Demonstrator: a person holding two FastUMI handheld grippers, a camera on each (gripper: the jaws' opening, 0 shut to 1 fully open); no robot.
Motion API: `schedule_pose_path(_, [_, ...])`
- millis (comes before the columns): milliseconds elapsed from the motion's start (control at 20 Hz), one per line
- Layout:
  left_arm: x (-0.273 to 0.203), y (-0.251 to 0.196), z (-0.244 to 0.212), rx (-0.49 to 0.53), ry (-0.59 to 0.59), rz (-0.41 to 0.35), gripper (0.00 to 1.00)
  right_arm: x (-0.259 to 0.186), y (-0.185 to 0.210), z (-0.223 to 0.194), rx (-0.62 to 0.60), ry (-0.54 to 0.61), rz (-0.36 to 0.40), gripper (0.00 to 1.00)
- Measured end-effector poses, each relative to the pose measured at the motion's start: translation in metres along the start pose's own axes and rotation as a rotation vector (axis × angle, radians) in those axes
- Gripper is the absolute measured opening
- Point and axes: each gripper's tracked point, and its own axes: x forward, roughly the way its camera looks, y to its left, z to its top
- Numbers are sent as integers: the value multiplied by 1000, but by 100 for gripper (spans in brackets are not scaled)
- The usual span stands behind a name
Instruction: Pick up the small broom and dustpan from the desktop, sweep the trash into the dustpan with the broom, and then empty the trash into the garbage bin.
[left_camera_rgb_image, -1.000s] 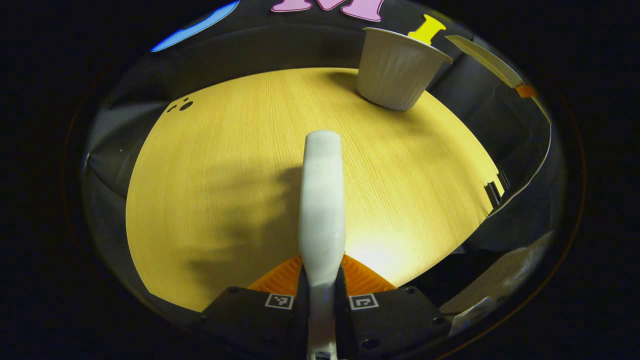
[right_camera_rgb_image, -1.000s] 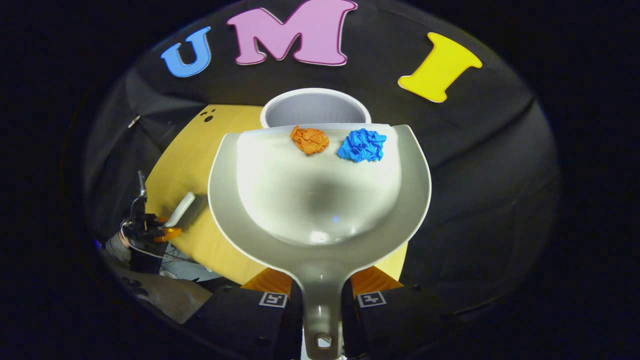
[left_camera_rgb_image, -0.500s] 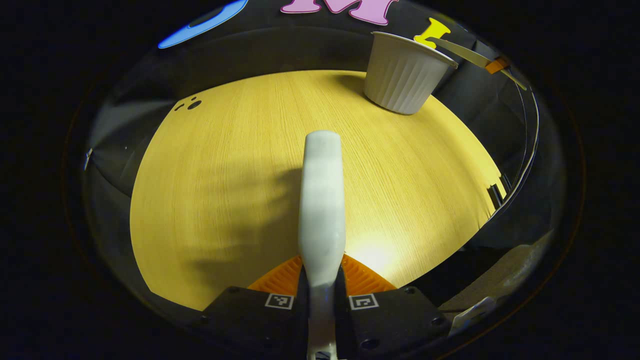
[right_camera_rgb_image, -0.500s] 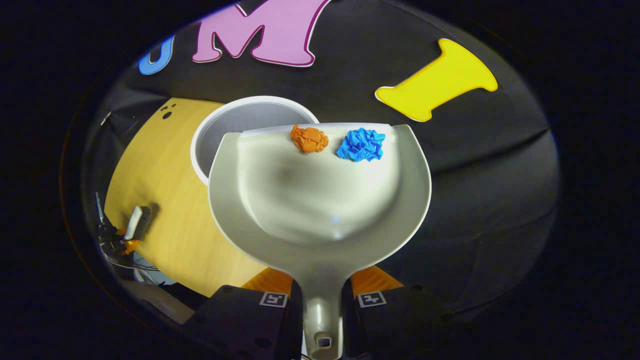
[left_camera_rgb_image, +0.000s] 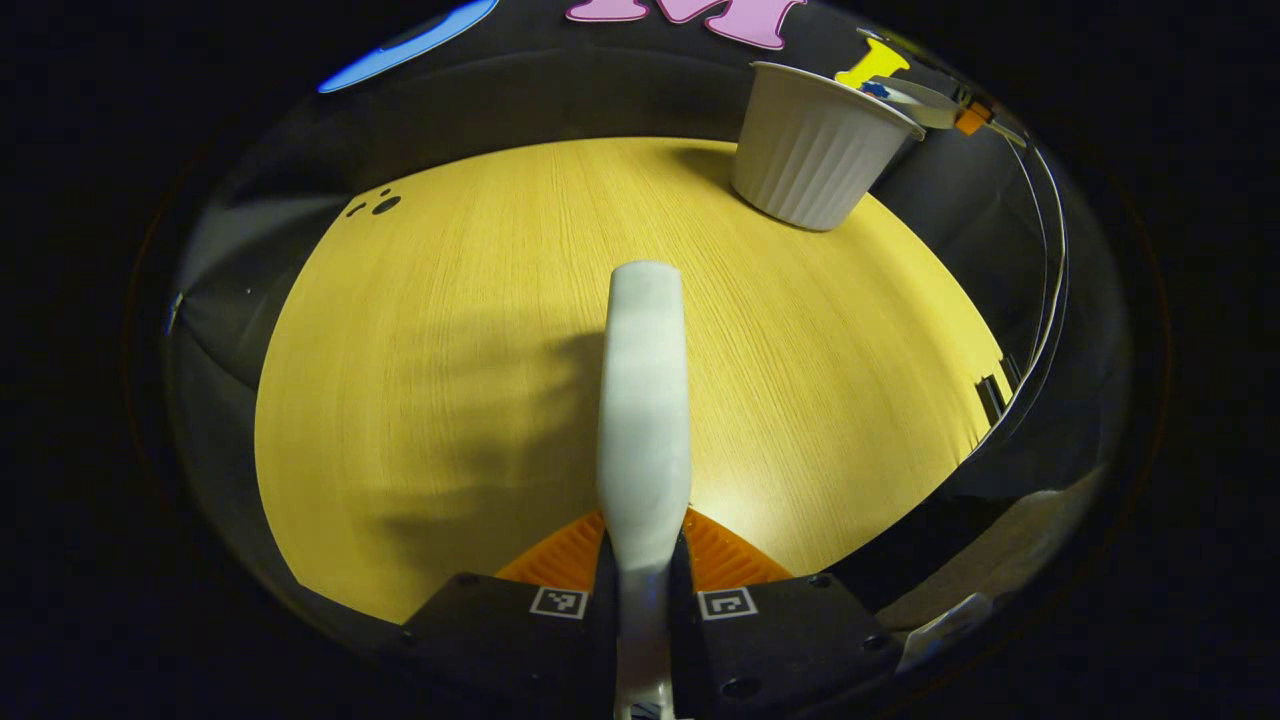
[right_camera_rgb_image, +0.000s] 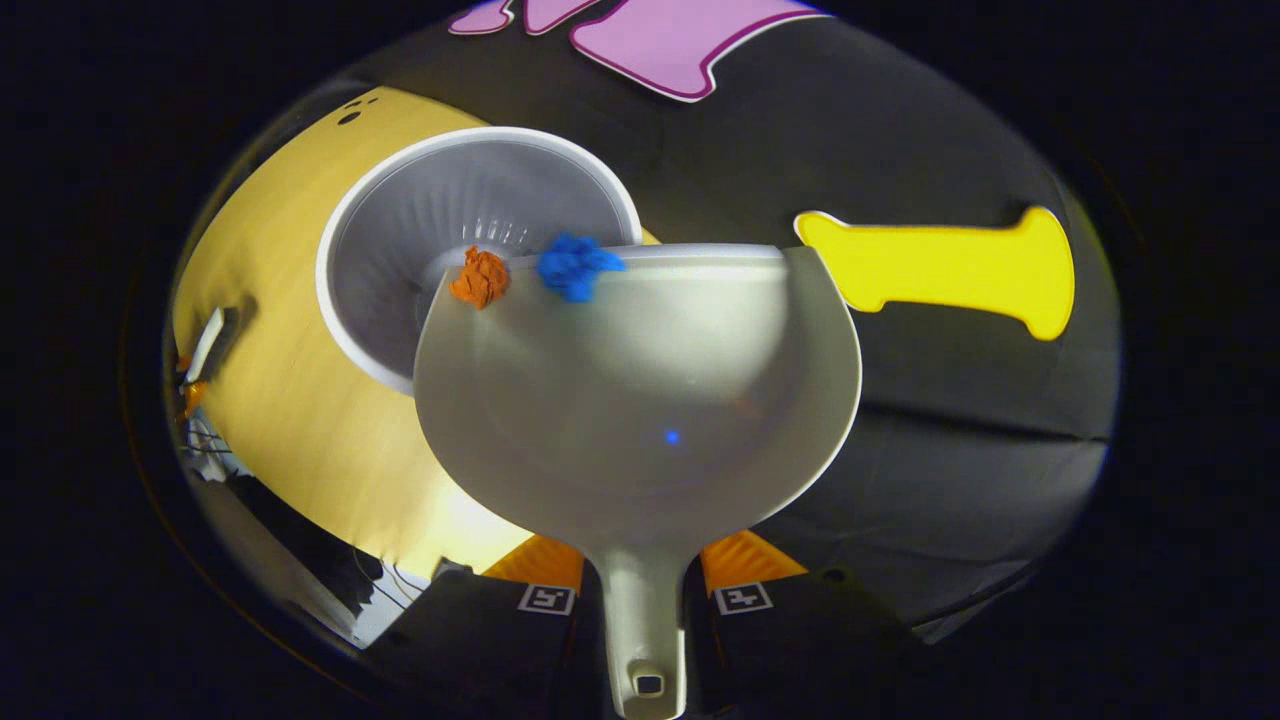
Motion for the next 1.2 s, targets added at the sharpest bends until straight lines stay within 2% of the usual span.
schedule_pose_path(100, [1, -1, 1, -2, 1, 0, 26, -2, -4, 1, -38, 17, -12, 36])
schedule_pose_path(450, [2, -2, 6, -2, 4, 10, 26, 3, 0, 12, -44, 5, 5, 36])
schedule_pose_path(500, [2, -2, 7, -2, 5, 13, 27, 2, -1, 11, -38, -1, 6, 39])
schedule_pose_path(550, [3, -2, 7, 0, 7, 16, 26, 1, -2, 10, -30, -10, 12, 36])
schedule_pose_path(850, [2, -3, 12, 2, 1, 30, 26, -17, -2, -3, 102, -123, 88, 36])
schedule_pose_path(1000, [0, -4, 14, -1, -4, 35, 26, -39, 14, -15, 188, -211, 161, 36])
schedule_pose_path(1200, [-2, -1, 18, 6, -10, 48, 26, -58, 33, -35, 268, -302, 219, 36])
